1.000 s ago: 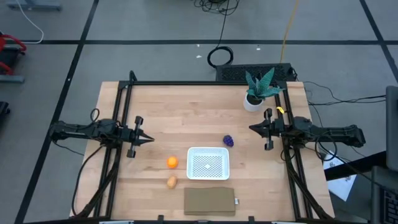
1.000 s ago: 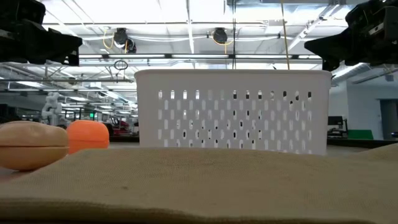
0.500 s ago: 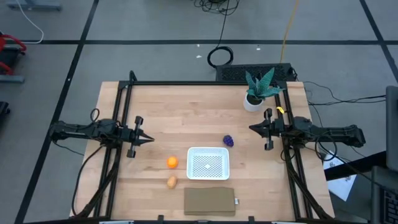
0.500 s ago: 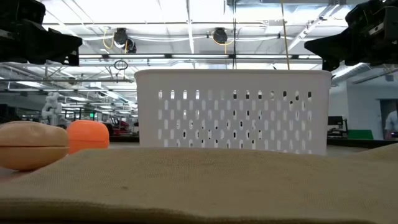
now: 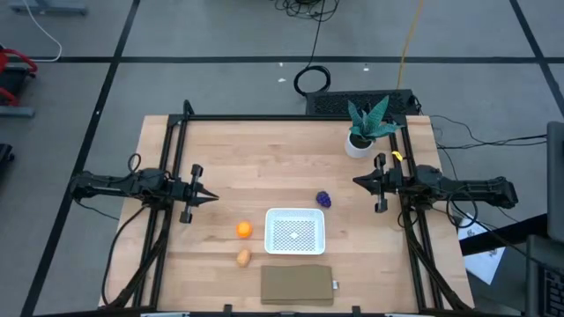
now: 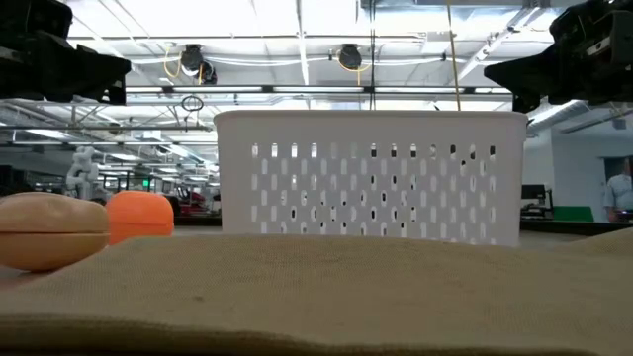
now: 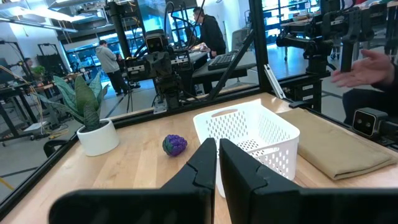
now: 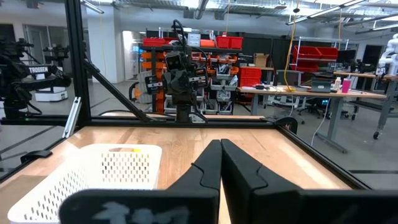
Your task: Pick and placing Produce into tupperware
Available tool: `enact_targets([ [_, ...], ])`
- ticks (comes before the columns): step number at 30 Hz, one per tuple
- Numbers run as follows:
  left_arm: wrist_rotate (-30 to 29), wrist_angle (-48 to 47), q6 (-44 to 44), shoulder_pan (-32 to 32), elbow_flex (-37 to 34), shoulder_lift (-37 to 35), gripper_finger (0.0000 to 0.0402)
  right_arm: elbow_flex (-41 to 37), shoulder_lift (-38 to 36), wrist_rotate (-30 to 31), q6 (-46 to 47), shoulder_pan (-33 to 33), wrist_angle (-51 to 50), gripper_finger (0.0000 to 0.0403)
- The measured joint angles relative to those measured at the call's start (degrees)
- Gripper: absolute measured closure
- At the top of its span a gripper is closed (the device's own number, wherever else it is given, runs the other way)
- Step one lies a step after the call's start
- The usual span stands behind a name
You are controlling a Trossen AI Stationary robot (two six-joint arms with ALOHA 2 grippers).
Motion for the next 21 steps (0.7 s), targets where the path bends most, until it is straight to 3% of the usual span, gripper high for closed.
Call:
enact_targets([
  [14,0.0,1.5,4.2,0.0,0.0,0.0,0.0378,0.0,0.0,0.0,0.0,0.0,0.0,0.0403],
  [21,0.0,4.6,1.9,0.0,0.0,0.0,0.0378,0.0,0.0,0.0,0.0,0.0,0.4,0.0403],
])
